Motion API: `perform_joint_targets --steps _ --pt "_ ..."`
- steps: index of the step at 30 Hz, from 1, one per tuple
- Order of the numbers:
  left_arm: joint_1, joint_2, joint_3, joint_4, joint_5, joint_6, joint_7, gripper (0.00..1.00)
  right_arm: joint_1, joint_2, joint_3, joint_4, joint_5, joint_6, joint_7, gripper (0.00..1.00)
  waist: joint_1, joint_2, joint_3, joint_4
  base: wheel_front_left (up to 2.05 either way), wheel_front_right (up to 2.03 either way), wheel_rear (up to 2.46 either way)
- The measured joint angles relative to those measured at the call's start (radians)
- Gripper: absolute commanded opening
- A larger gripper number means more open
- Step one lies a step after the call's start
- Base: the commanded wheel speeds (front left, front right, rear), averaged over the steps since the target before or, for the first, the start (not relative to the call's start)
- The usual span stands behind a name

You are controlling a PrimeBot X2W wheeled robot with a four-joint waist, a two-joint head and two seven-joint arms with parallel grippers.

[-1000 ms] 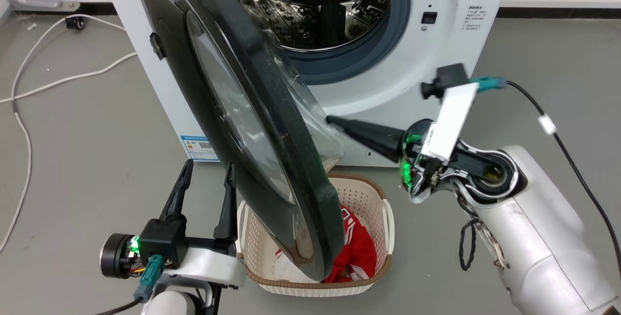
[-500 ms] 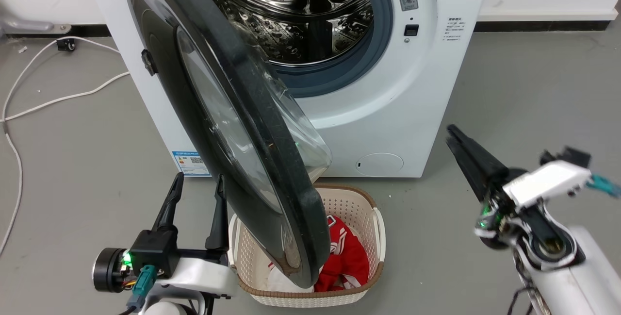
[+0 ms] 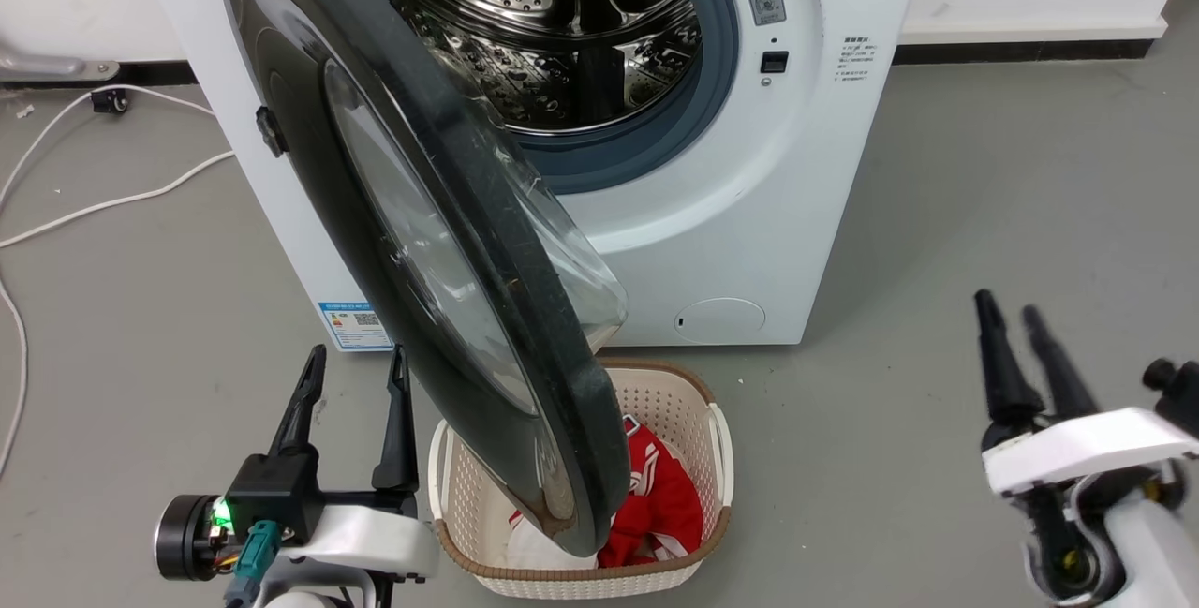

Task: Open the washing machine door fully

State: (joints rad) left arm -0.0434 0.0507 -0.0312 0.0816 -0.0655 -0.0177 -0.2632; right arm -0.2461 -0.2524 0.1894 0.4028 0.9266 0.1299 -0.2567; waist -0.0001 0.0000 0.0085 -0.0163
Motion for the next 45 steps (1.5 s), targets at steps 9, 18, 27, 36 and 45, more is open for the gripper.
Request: perform_joint_targets --steps 9,18,27,36,45 --pt "0.002 0.002 0.021 -0.007 0.008 -0.004 0.000 1.00 0.097 0.169 -0.268 -0.300 -0.735 0.001 -0.006 1.00 0.0001 0.0000 0.010 -0.001 0.00 0.00 0.00" --pt "0.000 0.002 0.029 -0.012 0.017 -0.008 0.000 1.00 0.276 0.199 -0.263 -0.476 -0.906 0.001 0.052 1.00 0.0000 0.0000 0.012 0.006 0.00 0.00 0.00" --pt "-0.001 0.002 0.030 -0.016 0.026 -0.010 0.000 1.00 0.317 0.201 -0.249 -0.444 -0.842 0.001 0.044 1.00 0.0001 0.0000 0.015 -0.001 0.00 0.00 0.00" --pt "0.000 0.002 0.028 -0.016 0.026 -0.015 0.000 1.00 0.309 0.201 -0.246 -0.432 -0.837 0.001 0.035 1.00 0.0000 0.0000 0.018 -0.002 0.00 0.00 0.00" --pt "0.000 0.002 0.028 -0.024 0.027 -0.017 0.000 0.00 0.307 0.201 -0.242 -0.426 -0.828 0.001 0.027 1.00 0.0000 0.0000 0.018 -0.002 0.00 0.00 0.00"
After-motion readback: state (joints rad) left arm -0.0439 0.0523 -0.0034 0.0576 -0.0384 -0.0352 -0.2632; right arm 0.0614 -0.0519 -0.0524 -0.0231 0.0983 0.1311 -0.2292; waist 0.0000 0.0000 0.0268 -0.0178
